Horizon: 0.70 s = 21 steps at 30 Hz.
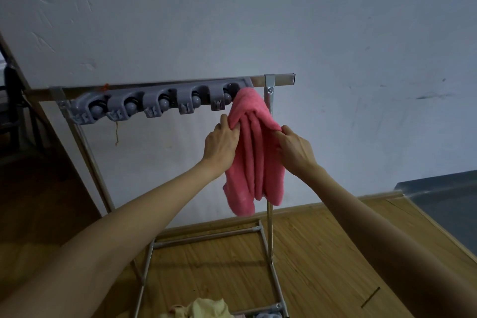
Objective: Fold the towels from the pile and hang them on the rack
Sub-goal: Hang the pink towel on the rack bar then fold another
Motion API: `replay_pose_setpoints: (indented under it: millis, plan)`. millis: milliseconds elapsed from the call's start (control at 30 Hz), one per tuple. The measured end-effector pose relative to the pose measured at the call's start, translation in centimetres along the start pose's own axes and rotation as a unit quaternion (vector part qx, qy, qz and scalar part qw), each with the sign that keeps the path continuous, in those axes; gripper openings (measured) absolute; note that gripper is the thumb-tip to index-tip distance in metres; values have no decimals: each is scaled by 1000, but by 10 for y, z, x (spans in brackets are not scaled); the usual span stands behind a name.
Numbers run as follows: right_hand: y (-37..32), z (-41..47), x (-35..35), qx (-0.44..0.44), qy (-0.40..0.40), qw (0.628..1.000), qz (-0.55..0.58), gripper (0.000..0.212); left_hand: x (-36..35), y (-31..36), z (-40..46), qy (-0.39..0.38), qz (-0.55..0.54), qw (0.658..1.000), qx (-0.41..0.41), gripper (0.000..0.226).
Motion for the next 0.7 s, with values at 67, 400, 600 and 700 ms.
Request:
replay_pose_setpoints:
  millis: [67,400,600,700]
  plan:
    - [-1,-4,-4,5,4,1000,9,35,-6,0,-6,-7,-24,1000,9,51]
    - [-4,-21,-39,-4,-41,998,55,25,-67,-16,-50,-111,-181,975,67,36]
    - [7,-25,-66,-30,-63,992,107,25,-76,-38,-50,-35,-134,983,117,23]
    - [12,-28,-71,-13,-43,996,72,22,-81,-48,-44,-4,-145,970,194,25]
Point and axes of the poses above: each hand's wrist, its own z-axis towards the middle knuckle, its own x-axis out of the back of the hand, y = z × x, the point moved 5 cm from there along z, towards the middle knuckle, and after that the axes turned 7 degrees about y, right-handed, at the moved point
